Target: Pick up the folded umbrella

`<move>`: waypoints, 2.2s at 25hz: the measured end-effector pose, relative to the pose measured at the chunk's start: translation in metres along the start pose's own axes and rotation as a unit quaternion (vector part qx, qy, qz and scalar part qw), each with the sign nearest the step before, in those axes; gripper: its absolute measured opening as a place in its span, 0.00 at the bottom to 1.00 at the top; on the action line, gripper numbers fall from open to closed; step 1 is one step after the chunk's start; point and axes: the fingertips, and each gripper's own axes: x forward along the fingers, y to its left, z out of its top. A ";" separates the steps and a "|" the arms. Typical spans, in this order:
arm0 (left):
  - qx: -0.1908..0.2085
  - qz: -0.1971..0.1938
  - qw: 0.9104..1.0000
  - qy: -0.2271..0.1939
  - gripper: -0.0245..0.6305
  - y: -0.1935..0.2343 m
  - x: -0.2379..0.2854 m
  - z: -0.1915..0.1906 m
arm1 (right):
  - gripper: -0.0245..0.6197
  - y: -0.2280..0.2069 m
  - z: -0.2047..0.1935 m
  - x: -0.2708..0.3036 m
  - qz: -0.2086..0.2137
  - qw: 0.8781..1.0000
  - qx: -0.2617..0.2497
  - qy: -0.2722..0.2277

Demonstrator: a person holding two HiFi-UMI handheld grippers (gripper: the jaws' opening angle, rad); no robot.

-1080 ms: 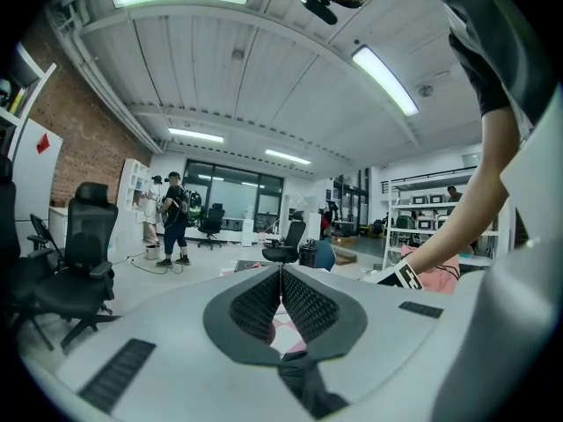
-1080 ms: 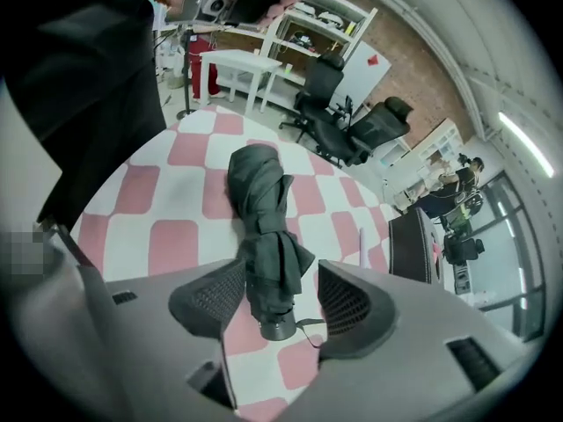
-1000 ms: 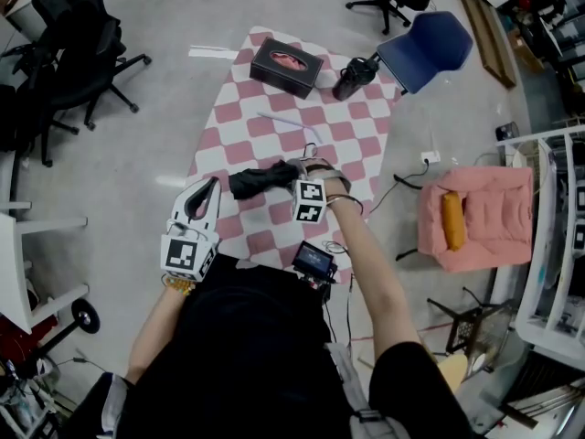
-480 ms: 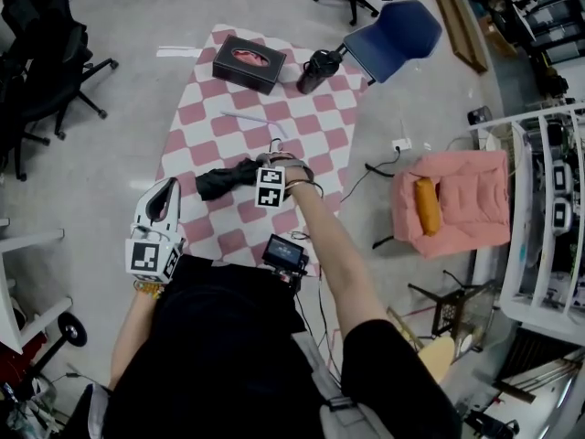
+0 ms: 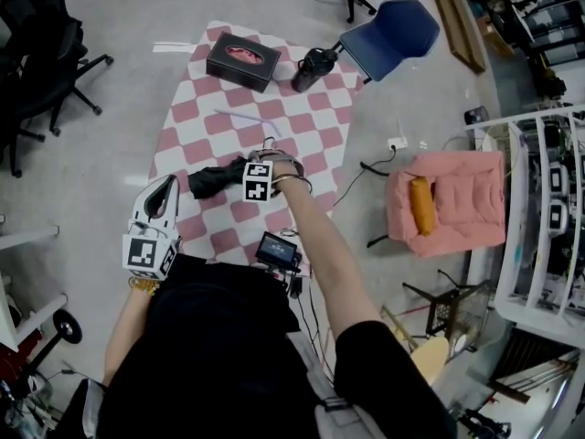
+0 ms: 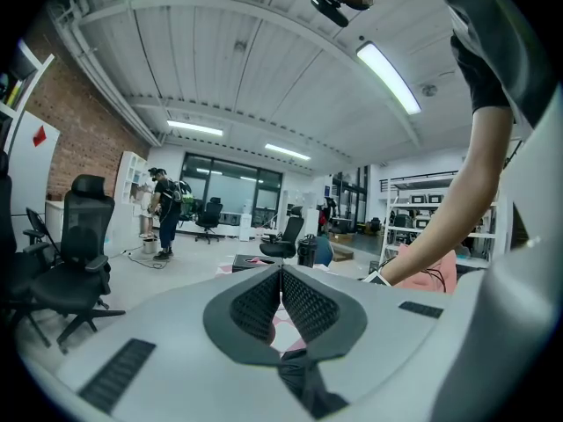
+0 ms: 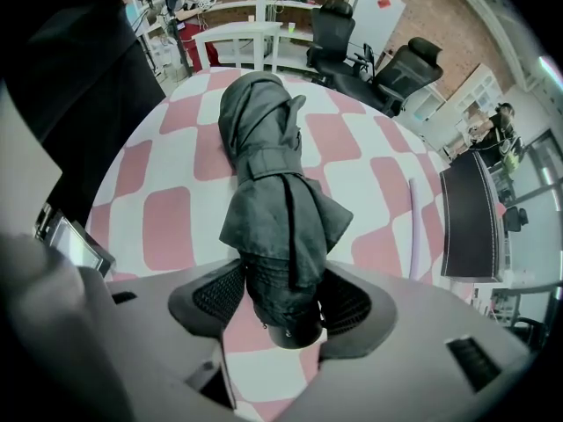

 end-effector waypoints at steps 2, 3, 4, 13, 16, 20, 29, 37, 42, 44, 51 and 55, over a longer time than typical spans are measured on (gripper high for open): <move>0.001 -0.005 1.000 0.001 0.06 -0.002 0.002 0.001 | 0.43 0.000 0.000 0.000 0.005 1.000 0.004 0.000; 0.002 -0.007 1.000 0.003 0.06 -0.002 0.003 0.001 | 0.43 0.001 0.001 0.000 0.008 1.000 0.007 0.001; 0.003 -0.008 1.000 0.006 0.06 -0.002 0.004 0.000 | 0.43 0.001 0.001 0.000 0.011 1.000 0.010 0.002; 0.006 -0.023 1.000 0.006 0.06 -0.004 0.012 -0.002 | 0.37 0.003 -0.001 0.000 0.020 0.999 0.048 -0.001; 0.008 -0.031 0.999 0.007 0.06 -0.008 0.016 -0.005 | 0.37 0.004 0.000 0.002 0.024 0.998 0.050 0.009; 0.011 -0.040 0.999 0.006 0.06 -0.010 0.019 -0.002 | 0.36 0.005 -0.001 0.001 0.023 0.998 0.054 0.018; 0.010 -0.049 0.999 0.004 0.06 -0.010 0.025 0.001 | 0.32 0.007 -0.001 -0.001 0.001 0.997 0.072 0.018; 0.010 -0.056 0.998 -0.002 0.06 -0.013 0.028 0.004 | 0.31 0.009 -0.003 -0.001 -0.018 0.992 0.126 0.017; 0.010 -0.054 0.998 -0.002 0.06 -0.010 0.026 0.005 | 0.30 0.014 0.000 -0.004 -0.004 0.983 0.181 -0.006; 0.010 -0.054 0.999 0.000 0.06 -0.008 0.025 0.005 | 0.30 0.015 0.002 -0.005 -0.005 0.982 0.189 -0.012; 0.010 -0.055 0.998 0.001 0.06 -0.009 0.024 0.003 | 0.30 0.019 0.003 -0.007 -0.016 0.976 0.215 -0.039; 0.011 -0.058 0.998 0.002 0.06 -0.012 0.025 0.003 | 0.30 0.022 0.003 -0.009 -0.017 0.970 0.237 -0.054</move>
